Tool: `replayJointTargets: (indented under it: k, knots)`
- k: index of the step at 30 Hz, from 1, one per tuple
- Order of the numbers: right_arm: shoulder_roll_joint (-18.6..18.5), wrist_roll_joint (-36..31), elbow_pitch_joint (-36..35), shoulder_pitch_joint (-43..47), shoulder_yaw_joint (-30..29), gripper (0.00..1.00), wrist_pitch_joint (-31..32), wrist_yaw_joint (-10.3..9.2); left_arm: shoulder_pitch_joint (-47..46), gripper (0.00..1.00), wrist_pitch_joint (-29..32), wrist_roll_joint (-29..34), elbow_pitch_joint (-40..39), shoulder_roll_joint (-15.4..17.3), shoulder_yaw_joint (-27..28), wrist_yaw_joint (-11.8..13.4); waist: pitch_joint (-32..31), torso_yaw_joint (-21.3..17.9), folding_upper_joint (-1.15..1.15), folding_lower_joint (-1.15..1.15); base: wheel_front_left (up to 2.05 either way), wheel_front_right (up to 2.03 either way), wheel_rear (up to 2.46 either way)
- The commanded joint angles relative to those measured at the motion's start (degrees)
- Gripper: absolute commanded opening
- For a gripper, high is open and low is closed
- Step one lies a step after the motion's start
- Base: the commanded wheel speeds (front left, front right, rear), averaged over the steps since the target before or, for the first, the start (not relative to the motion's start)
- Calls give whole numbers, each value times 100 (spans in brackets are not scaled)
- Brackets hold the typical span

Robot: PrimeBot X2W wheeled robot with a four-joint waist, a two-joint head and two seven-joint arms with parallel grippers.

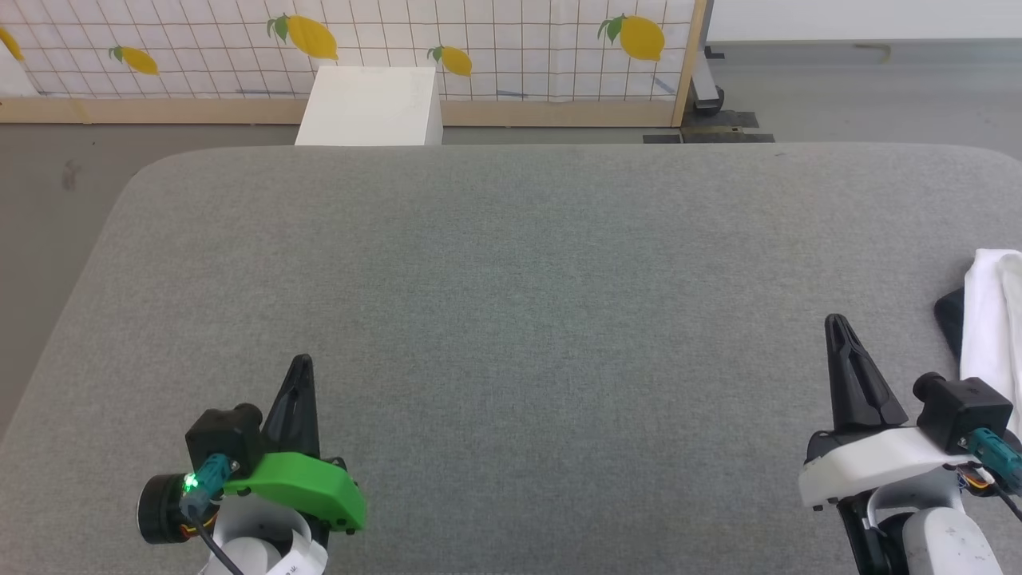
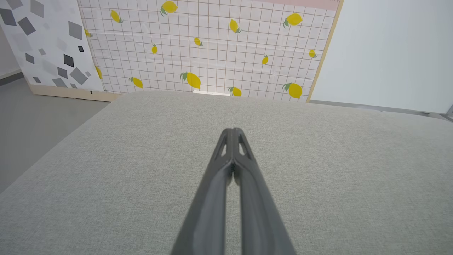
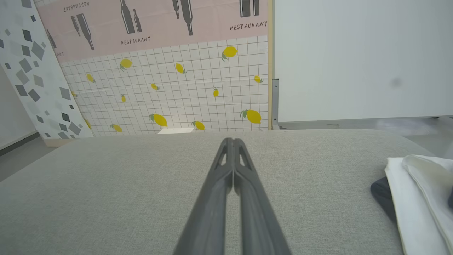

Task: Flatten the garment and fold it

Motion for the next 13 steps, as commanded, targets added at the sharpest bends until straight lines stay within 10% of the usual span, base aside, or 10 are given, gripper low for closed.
replayJointTargets:
  k: [1, 13]
  knots:
    - [0, -62, -57, 93, 23, 0, 37, -3, 100, 0, 26, 73, -43, -24, 32, -23, 0, 1, 0, 0, 0, 0, 0]
    - [0, -188, -170, 152, 89, 0, 178, -4, 140, 0, 153, 255, -155, -61, 88, -37, -2, 12, 0, 0, 0, 0, 0]
